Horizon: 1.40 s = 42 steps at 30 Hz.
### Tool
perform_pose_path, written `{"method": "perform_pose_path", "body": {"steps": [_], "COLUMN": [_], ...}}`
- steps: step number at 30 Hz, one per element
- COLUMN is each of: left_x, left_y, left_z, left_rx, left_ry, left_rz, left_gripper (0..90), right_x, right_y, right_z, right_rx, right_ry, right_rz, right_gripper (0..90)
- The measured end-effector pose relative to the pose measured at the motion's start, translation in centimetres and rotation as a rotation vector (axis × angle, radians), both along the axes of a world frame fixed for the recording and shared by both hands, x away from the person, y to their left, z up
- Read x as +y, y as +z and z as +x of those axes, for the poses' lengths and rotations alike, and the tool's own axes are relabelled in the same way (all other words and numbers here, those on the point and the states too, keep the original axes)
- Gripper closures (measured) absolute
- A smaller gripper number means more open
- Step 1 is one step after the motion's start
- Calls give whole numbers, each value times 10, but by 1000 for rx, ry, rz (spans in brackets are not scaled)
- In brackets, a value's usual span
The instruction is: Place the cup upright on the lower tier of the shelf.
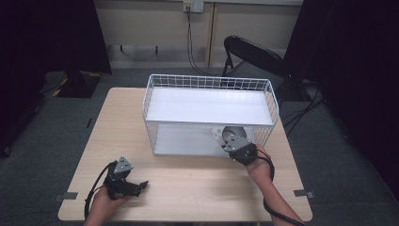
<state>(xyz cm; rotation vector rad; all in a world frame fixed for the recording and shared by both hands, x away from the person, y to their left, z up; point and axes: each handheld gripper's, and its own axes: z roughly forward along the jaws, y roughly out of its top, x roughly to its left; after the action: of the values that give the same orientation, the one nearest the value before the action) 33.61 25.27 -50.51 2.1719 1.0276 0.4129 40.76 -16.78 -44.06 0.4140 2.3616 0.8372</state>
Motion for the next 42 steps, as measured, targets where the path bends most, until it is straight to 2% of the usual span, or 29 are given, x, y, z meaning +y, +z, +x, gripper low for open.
{"method": "perform_pose_path", "body": {"steps": [3,8,10,20,33,42], "left_x": [0,0,0,0,0,0], "left_y": [0,0,0,0,0,0], "left_z": [0,0,0,0,0,0], "left_rx": [-1,-1,-2,-2,-2,-1], "left_ry": [1,1,1,1,1,0], "left_rz": [-1,-2,-1,-1,-1,-1], "left_gripper": [0,0,0,0,0,0], "right_x": [0,-1,0,0,0,-3], "right_y": [1,5,6,4,7,12], "right_z": [0,0,-1,1,3,3], "right_rx": [-16,-32,-46,-48,-65,-52], "right_ry": [-12,-30,-33,-54,-105,-114], "right_rz": [6,46,36,47,76,110], "right_gripper": [794,743,730,687,492,387]}}
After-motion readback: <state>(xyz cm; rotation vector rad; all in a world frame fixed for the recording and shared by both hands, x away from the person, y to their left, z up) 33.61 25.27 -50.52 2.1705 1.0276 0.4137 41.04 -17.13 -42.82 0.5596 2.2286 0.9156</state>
